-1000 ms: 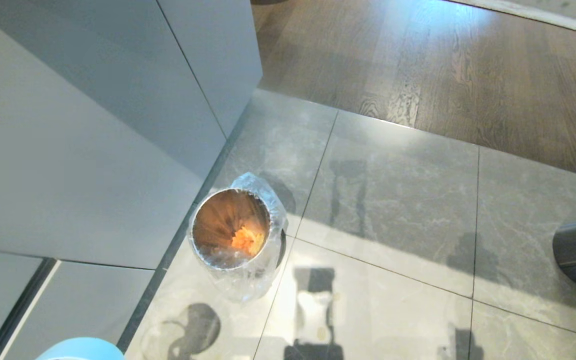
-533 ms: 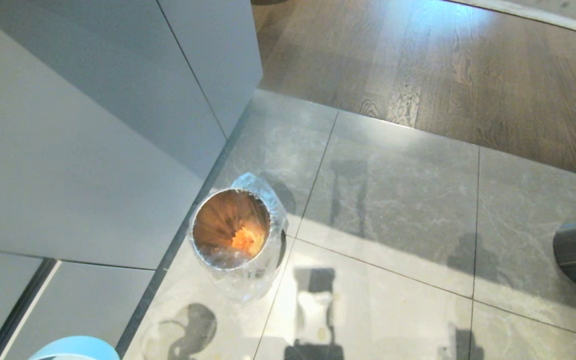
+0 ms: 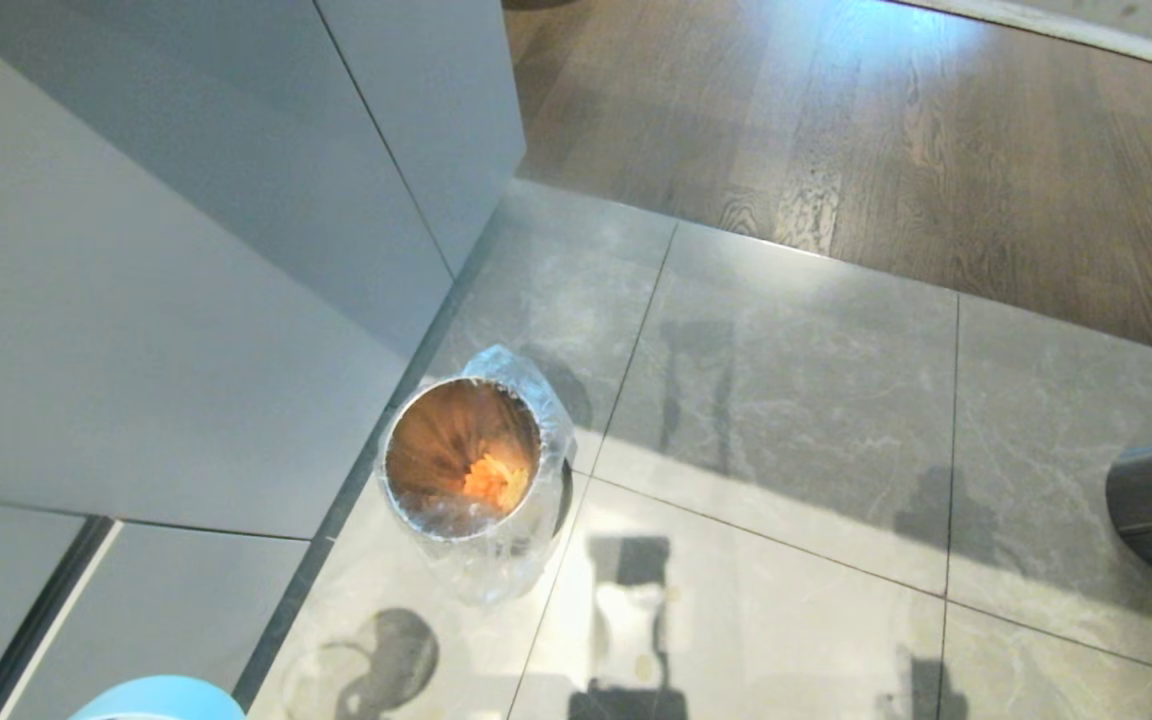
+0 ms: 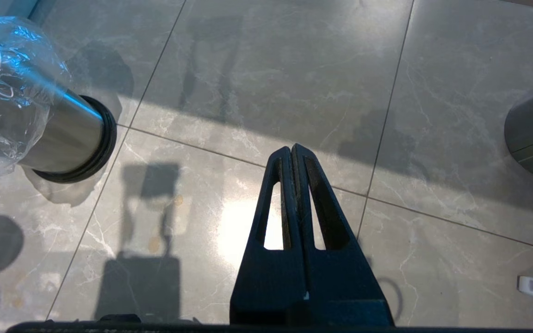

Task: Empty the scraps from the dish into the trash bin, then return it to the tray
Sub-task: Put the bowl back to the table

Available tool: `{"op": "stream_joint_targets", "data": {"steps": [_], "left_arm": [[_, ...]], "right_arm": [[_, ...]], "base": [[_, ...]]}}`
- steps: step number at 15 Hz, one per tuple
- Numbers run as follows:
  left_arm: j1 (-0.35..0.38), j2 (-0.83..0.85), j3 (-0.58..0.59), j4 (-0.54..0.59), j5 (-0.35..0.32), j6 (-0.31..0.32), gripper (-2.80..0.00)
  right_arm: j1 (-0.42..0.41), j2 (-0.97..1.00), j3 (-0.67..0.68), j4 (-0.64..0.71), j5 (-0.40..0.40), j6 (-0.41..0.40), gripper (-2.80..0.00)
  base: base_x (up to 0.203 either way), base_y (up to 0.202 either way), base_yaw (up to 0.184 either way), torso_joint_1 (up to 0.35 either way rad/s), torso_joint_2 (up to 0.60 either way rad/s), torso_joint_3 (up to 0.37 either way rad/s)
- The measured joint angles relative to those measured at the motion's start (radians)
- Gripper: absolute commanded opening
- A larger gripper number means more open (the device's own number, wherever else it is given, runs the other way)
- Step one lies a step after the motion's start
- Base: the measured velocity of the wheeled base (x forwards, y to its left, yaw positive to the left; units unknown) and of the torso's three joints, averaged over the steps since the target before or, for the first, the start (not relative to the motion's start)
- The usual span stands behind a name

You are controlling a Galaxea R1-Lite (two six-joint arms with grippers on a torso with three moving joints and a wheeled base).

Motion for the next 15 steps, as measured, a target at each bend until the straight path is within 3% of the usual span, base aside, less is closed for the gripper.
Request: {"op": "stream_joint_targets", "data": {"steps": [4, 15], "left_arm": [[-0.097, -0.047, 0.0, 0.023, 0.002, -0.05, -2.8], [-0.09, -0.26, 0.0, 0.028, 0.033, -0.143, -2.8]], "right_arm": [[0.0, 0.0, 0.0, 0.0, 0.0, 0.0, -2.8], [0.0, 0.0, 0.0, 0.0, 0.0, 0.0, -2.8]], "base": [[0.0, 0.0, 0.0, 0.0, 0.0, 0.0], [0.0, 0.0, 0.0, 0.0, 0.0, 0.0]]}}
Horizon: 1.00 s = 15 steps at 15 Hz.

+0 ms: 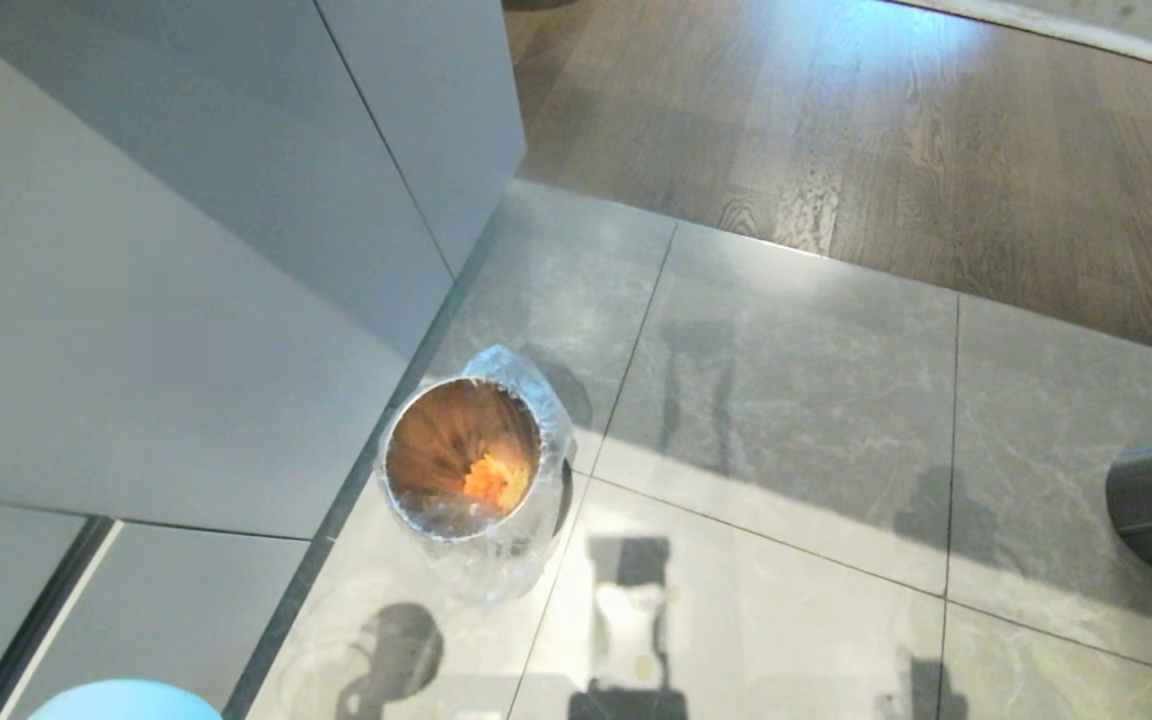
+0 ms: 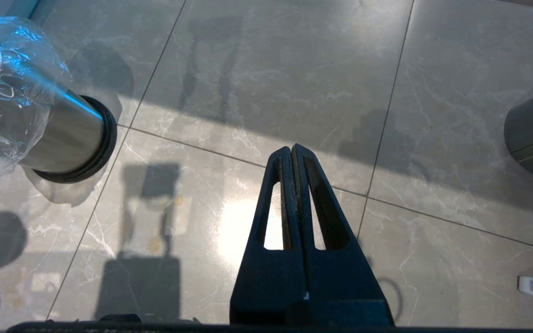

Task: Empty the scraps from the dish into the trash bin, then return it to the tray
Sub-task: Put the bowl back to the table

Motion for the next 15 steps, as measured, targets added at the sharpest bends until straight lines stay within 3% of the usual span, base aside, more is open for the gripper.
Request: {"op": "stream_joint_targets", "data": {"steps": [15], "left_arm": [[0.0, -0.009, 0.0, 0.001, 0.0, -0.005, -2.8]], "right_arm": [[0.0, 0.0, 0.0, 0.0, 0.0, 0.0, -2.8]], "base": [[0.0, 0.0, 0.0, 0.0, 0.0, 0.0]]}}
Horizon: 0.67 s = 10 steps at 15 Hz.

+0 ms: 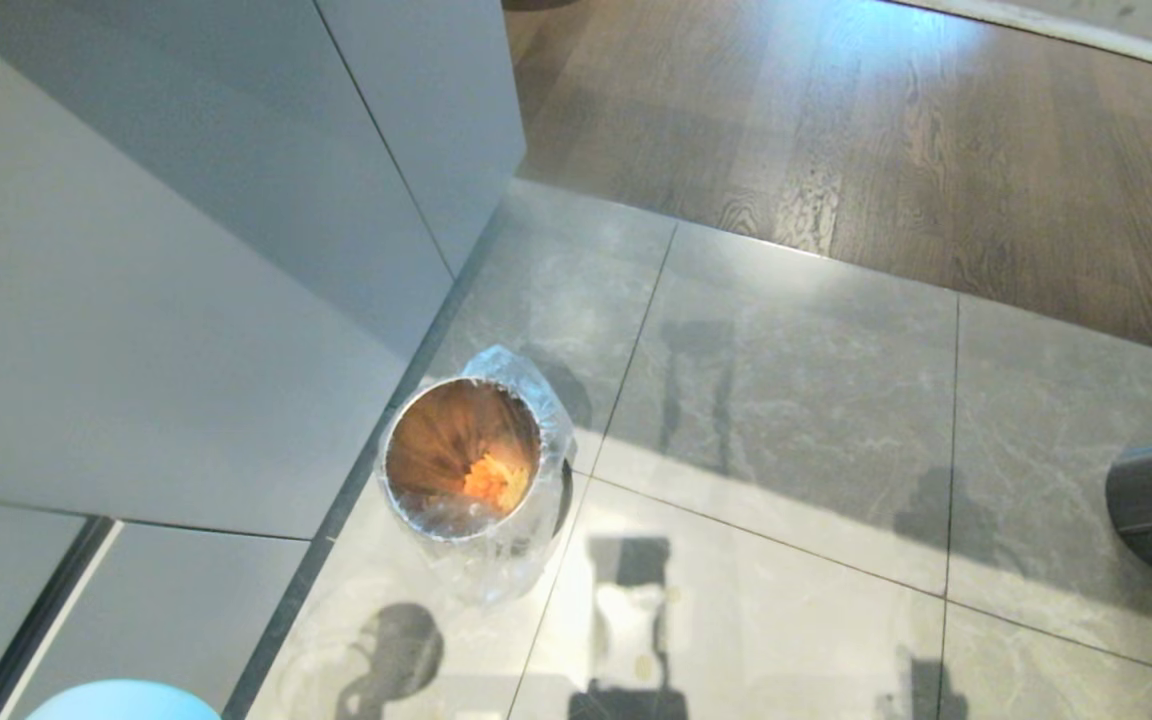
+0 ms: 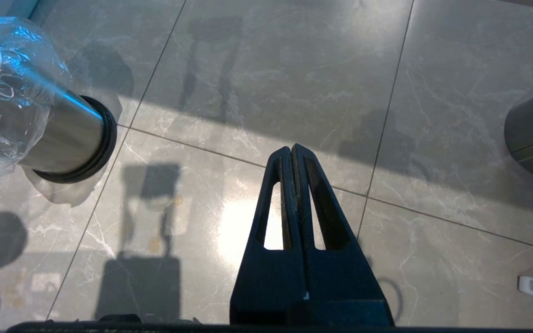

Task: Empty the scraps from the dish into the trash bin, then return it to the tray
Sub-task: Put the bowl back to the table

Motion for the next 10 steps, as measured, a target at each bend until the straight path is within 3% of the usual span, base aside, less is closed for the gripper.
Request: {"op": "stream_joint_targets", "data": {"steps": [10], "left_arm": [[0.0, 0.0, 0.0, 0.0, 0.0, 0.0, -2.8]], "right_arm": [[0.0, 0.0, 0.0, 0.0, 0.0, 0.001, -2.8]], "base": [[0.0, 0.0, 0.0, 0.0, 0.0, 0.0]]}}
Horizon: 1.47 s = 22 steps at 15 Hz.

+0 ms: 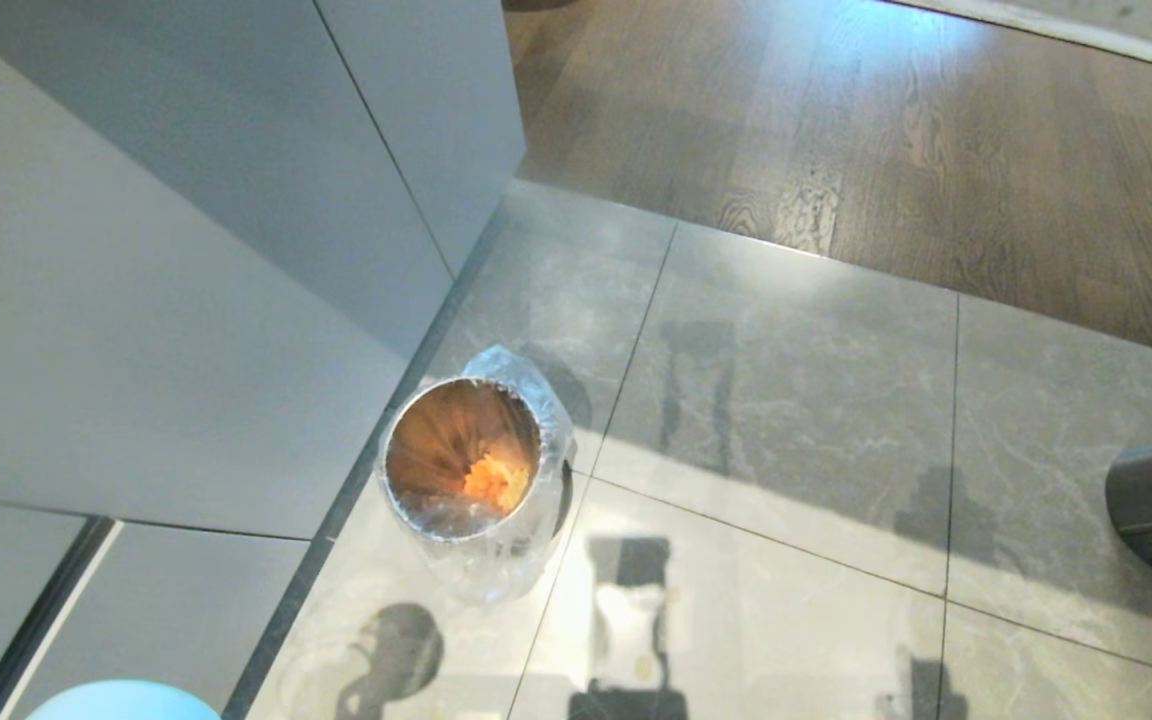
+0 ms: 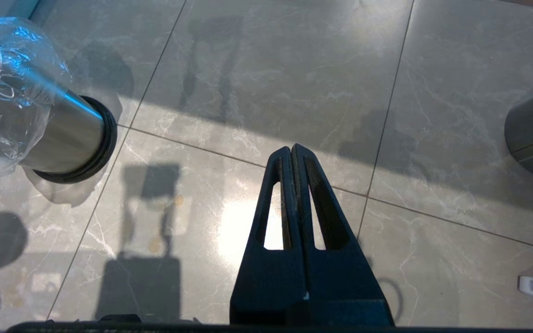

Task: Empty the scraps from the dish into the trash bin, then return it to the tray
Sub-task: Put the bowl back to the table

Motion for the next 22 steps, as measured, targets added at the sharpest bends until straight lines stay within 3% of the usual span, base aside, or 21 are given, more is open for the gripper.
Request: {"op": "stream_joint_targets", "data": {"steps": [9, 22], "left_arm": [[0.0, 0.0, 0.0, 0.0, 0.005, 0.003, -2.8], [0.0, 0.0, 0.0, 0.0, 0.017, -0.001, -2.8]], "right_arm": [[0.0, 0.0, 0.0, 0.0, 0.0, -0.001, -2.8], [0.0, 0.0, 0.0, 0.0, 0.0, -0.001, -2.8]], "base": [[0.0, 0.0, 0.0, 0.0, 0.0, 0.006], [0.0, 0.0, 0.0, 0.002, 0.0, 0.187]]}}
